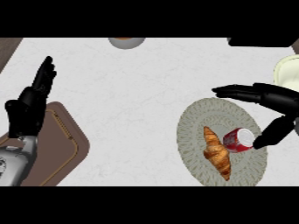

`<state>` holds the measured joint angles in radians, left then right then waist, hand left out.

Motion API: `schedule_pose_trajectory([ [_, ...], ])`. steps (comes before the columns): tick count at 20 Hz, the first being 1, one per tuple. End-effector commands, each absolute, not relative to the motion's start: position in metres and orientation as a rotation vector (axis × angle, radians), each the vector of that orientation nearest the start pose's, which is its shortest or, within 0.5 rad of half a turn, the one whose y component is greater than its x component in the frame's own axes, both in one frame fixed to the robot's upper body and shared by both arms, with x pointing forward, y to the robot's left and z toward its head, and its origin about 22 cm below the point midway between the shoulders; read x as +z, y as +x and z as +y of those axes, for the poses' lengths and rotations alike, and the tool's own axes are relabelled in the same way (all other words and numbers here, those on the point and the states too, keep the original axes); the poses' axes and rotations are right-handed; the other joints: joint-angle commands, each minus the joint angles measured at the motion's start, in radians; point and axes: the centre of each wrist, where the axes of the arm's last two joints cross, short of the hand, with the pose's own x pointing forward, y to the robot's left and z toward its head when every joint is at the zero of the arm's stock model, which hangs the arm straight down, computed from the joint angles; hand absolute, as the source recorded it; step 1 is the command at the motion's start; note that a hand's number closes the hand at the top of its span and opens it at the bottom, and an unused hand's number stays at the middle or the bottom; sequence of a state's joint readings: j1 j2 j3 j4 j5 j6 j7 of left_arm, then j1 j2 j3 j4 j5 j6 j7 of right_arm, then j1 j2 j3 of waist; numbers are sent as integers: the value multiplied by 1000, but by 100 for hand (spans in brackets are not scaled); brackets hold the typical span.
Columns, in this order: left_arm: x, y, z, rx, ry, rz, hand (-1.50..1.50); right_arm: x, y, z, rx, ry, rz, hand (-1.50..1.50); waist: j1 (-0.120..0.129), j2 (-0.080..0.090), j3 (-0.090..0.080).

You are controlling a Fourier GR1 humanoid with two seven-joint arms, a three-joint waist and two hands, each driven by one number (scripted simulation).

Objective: Pick the croissant from the placemat and place it in the bowl

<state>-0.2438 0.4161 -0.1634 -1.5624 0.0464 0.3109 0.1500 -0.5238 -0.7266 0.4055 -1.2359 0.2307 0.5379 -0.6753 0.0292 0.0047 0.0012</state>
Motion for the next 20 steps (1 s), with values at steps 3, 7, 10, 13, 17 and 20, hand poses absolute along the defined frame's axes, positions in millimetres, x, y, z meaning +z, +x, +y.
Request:
schedule_pose_trajectory([
  [3,86,296,254,-183,383,-1669,0,90,346,-298,1743,408,-1516,-150,-8,1,0],
  [7,81,281,256,-180,381,-1654,0,87,332,-257,1872,379,-1481,-150,-14,-7,-1],
  [10,111,304,264,-168,391,-1659,0,52,320,-250,1926,341,-1384,-150,-21,-4,-1],
  [13,71,288,255,-161,370,-1648,0,63,333,-259,1948,243,-1339,-150,-23,-4,-1],
  [17,82,283,283,-160,388,-1651,0,21,313,-236,1948,223,-1334,-150,-21,-4,-1],
  [20,88,277,263,-161,393,-1648,0,17,323,-235,1950,238,-1337,-150,-20,-5,-1],
])
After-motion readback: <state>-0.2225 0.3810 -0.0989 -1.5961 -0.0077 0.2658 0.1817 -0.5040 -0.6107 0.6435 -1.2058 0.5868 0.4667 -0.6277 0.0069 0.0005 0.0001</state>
